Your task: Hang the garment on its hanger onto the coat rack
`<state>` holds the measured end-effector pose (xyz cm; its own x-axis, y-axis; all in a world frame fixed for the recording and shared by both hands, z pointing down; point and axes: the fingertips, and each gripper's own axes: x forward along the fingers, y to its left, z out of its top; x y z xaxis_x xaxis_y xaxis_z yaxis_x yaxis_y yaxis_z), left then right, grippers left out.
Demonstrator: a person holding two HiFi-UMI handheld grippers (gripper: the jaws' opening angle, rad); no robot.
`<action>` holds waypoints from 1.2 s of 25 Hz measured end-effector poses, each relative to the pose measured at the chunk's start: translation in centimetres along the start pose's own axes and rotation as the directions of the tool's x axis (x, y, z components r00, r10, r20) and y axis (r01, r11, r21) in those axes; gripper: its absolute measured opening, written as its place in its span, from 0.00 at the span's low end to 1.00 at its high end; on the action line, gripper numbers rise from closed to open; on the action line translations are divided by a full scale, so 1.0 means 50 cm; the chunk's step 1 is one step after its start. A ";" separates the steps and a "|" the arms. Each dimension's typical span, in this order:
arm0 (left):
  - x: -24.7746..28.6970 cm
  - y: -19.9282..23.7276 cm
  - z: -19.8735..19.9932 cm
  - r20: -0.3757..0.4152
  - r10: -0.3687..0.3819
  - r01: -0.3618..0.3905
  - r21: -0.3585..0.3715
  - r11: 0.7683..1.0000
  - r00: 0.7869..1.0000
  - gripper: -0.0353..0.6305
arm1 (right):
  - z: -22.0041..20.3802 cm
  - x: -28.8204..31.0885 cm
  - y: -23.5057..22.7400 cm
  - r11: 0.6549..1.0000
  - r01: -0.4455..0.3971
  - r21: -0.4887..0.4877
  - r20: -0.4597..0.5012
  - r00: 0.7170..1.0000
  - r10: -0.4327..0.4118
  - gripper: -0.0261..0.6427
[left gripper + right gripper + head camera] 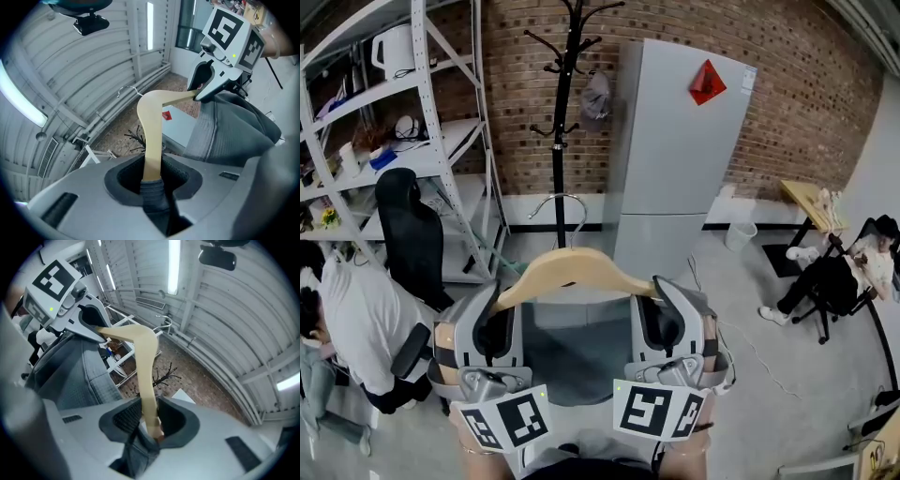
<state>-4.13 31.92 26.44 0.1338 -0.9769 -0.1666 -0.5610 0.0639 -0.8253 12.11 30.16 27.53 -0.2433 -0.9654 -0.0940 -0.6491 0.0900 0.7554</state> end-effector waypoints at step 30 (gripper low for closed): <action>0.326 0.026 -0.174 -0.067 0.027 -0.026 0.010 1.000 0.997 0.20 | -0.016 0.388 0.054 0.997 -0.058 -0.047 0.015 0.998 0.059 0.20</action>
<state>-9.79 14.30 27.33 0.0637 -0.9863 -0.1524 -0.5561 0.0917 -0.8261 6.23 11.49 28.26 -0.2917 -0.9547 -0.0588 -0.5989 0.1344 0.7894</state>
